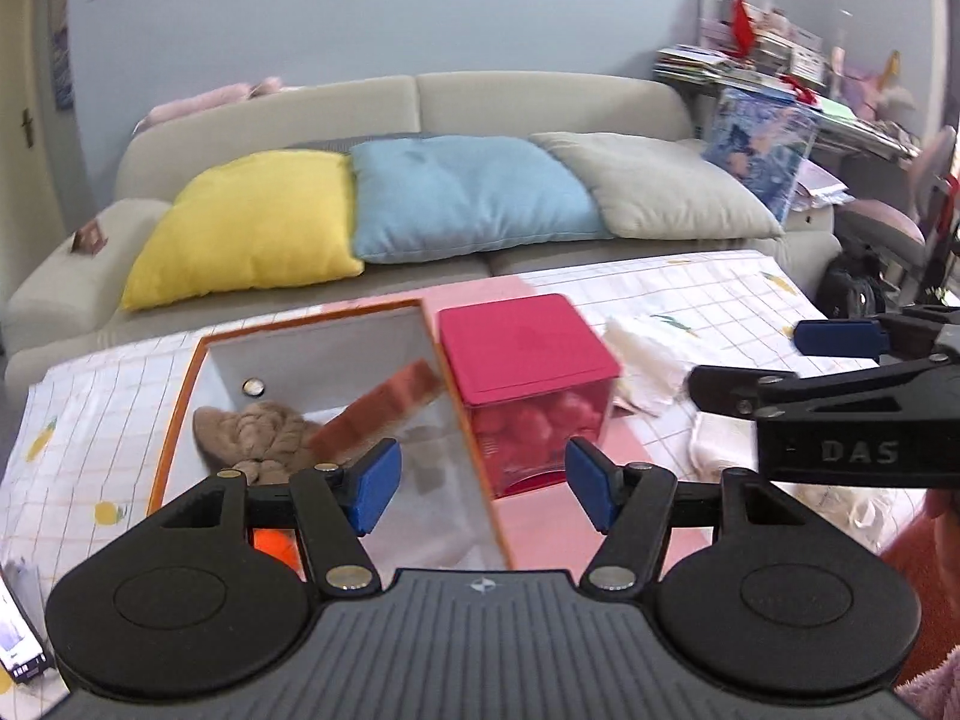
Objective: Organize soft objects
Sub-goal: 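Move both tools back over the remaining soft items on the table, then grasp white round terry pad with left tool while right tool grasps ribbon-tied plastic bag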
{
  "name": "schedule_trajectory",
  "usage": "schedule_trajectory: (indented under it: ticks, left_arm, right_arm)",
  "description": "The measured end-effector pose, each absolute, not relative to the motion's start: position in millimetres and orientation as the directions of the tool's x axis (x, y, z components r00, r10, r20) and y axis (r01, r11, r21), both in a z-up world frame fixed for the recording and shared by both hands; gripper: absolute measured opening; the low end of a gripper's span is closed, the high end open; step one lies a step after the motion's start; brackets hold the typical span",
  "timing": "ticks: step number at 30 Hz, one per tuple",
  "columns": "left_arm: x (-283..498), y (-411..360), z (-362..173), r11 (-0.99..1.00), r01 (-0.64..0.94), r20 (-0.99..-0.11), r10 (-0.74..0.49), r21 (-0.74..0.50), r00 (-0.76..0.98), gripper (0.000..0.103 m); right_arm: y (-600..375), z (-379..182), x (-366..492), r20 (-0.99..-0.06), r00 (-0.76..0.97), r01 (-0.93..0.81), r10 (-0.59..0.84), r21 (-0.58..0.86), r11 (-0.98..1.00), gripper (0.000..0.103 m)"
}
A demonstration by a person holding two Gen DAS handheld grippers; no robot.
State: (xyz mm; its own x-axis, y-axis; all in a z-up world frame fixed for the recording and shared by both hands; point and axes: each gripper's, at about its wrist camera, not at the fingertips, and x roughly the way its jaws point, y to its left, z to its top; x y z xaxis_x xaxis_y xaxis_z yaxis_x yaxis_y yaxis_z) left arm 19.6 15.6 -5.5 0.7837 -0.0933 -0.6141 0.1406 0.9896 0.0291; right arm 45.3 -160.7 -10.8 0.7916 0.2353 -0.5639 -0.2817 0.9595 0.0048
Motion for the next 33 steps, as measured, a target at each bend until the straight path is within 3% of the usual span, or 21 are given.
schedule_trajectory:
  ticks: [7,16,22,33]
  left_arm:
    - [14,-3,-3,0.983,0.179,-0.591,-0.172,-0.046,0.788,0.074]
    - [24,-29,-21,0.95,0.233,-0.602,-0.312,-0.207,0.735,0.071]
    - [33,-53,-39,0.944,0.268,-0.652,-0.328,-0.194,0.684,0.07]
    - [54,-80,-71,0.915,0.348,-0.751,-0.373,-0.203,0.545,0.07]
  right_arm:
    - [-206,-16,26,-0.56,0.82,-0.161,0.122,-0.02,0.987,0.081]
    - [-256,-47,21,-0.625,0.78,-0.013,-0.021,-0.049,0.999,0.081]
    - [-281,-71,37,-0.753,0.656,0.025,-0.053,-0.049,0.999,0.081]
    - [-319,-106,59,-0.841,0.54,-0.001,-0.031,-0.037,0.999,0.086]
